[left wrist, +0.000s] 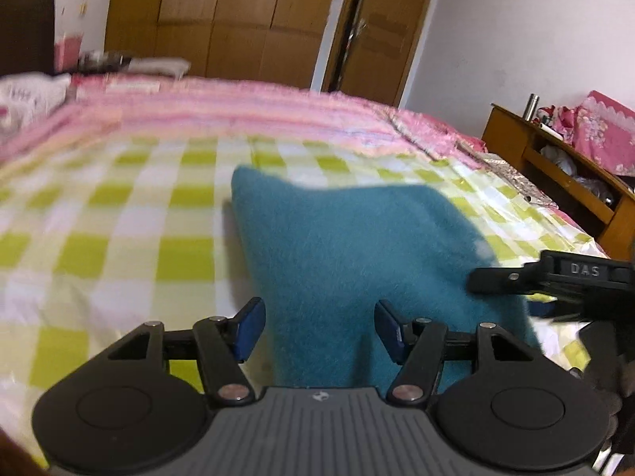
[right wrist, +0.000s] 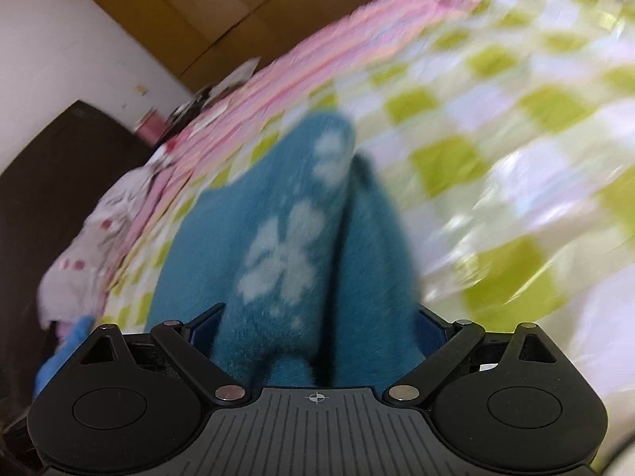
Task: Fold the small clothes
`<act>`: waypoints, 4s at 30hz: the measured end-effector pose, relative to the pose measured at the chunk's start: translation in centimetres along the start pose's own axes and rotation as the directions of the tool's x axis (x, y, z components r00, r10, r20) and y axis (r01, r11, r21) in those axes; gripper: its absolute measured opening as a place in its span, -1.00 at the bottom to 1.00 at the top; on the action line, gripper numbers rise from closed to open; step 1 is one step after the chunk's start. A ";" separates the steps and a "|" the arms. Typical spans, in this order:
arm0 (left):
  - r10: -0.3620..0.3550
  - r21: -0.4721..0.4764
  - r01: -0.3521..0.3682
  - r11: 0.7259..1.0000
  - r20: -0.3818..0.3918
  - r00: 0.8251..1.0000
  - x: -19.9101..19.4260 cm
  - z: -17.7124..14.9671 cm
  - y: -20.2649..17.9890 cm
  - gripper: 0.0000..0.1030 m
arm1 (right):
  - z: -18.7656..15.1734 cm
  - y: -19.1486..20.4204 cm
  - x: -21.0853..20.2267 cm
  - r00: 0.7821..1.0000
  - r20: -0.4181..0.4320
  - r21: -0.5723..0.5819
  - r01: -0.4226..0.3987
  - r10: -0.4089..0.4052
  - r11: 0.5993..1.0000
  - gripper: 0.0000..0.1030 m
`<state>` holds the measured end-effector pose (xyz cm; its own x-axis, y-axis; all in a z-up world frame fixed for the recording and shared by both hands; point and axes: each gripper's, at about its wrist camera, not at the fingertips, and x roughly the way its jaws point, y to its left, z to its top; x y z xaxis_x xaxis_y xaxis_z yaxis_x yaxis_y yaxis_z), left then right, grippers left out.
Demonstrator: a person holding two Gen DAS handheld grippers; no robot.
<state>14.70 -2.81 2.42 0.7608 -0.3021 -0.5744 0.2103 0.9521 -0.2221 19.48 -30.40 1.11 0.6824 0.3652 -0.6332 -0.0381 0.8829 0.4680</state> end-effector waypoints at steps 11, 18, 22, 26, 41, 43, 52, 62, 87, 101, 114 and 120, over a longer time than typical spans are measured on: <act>0.042 0.076 -0.047 0.996 0.059 0.997 0.7 1.2 -2.2 0.26 | 0.1 7.1 -2.2 0.988 0.153 -0.306 0.050 -0.003 0.951 0.83; 0.080 0.099 -0.080 0.992 0.000 0.997 3.5 1.5 -2.6 0.28 | 0.6 4.9 2.0 0.992 0.029 -0.249 0.125 -0.121 0.960 0.70; 0.103 0.139 -0.101 0.985 -0.011 0.995 4.7 1.4 -3.5 0.38 | 1.0 0.8 3.7 0.996 -0.043 -0.065 0.071 -0.074 0.995 0.82; 0.107 0.126 -0.102 0.987 -0.030 0.994 5.0 1.7 -3.7 0.43 | 0.6 1.4 3.3 0.995 -0.008 -0.124 0.095 -0.097 0.988 0.82; 0.112 0.119 -0.120 0.985 0.078 0.991 -2.0 2.7 -5.1 0.43 | -2.2 9.3 -11.1 0.851 0.508 -0.297 0.318 -0.133 0.900 1.00; 0.118 0.123 -0.129 0.984 0.096 0.988 -3.0 2.9 -5.2 0.43 | -2.7 10.0 -11.9 0.839 0.530 -0.310 0.323 -0.119 0.894 1.00; 0.136 0.111 -0.151 0.982 0.132 0.982 -5.5 2.0 -5.1 0.53 | -3.7 10.6 -12.9 0.854 0.505 -0.284 0.297 -0.121 0.912 1.00; 0.140 0.137 -0.159 0.978 0.139 0.980 -6.6 -0.1 -5.2 0.77 | -7.3 10.4 -12.0 0.876 0.437 -0.283 0.349 -0.204 0.894 1.00; 0.159 0.154 -0.147 0.977 -0.073 0.985 -5.2 -6.3 -5.0 0.99 | -13.7 8.1 -10.0 0.918 0.227 -0.245 0.378 -0.326 0.893 1.00; 0.196 0.167 -0.176 0.970 -0.111 0.974 -5.0 -7.1 -4.9 0.98 | -14.8 7.3 -9.1 0.904 0.184 -0.233 0.421 -0.386 0.876 1.00; 0.211 0.162 -0.188 0.969 -0.143 0.967 -4.7 -7.7 -4.8 0.93 | -15.2 7.2 -8.5 0.900 0.162 -0.244 0.433 -0.404 0.868 1.00; 0.213 0.158 -0.188 0.969 -0.156 0.965 -4.5 -7.9 -4.6 0.92 | -15.3 7.1 -8.3 0.899 0.156 -0.248 0.436 -0.409 0.865 1.00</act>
<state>5.45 -6.24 -0.21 0.6831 -0.0963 -0.7240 0.1579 0.9873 0.0177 2.34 -22.62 0.26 0.7428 -0.0788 -0.6648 0.0836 0.9962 -0.0246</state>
